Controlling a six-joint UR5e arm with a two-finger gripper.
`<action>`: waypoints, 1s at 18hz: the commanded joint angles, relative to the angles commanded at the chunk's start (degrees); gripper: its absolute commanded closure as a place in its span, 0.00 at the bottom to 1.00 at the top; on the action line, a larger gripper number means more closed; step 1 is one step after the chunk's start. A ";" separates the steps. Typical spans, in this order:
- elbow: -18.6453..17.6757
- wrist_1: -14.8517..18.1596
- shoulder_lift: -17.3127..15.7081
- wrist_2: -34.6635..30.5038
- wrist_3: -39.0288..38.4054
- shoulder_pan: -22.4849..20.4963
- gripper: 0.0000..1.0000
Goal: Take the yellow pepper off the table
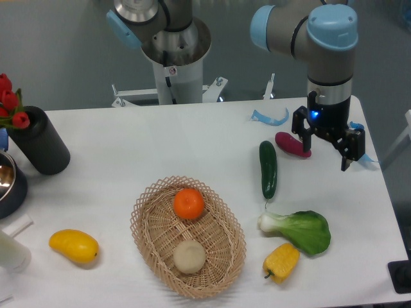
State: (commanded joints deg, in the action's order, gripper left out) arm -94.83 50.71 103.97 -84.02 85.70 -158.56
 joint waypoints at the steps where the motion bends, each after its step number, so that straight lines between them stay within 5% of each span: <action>1: 0.09 -0.26 0.09 -0.09 -0.44 0.44 0.00; 11: 3.42 -4.13 7.29 -0.09 -8.71 4.92 0.00; 15: 3.87 -9.31 10.98 -0.26 -10.56 5.89 0.00; 18: 4.92 -9.76 12.48 -0.18 -11.08 5.98 0.00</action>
State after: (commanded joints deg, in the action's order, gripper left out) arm -89.92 40.96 116.45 -84.20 74.62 -152.58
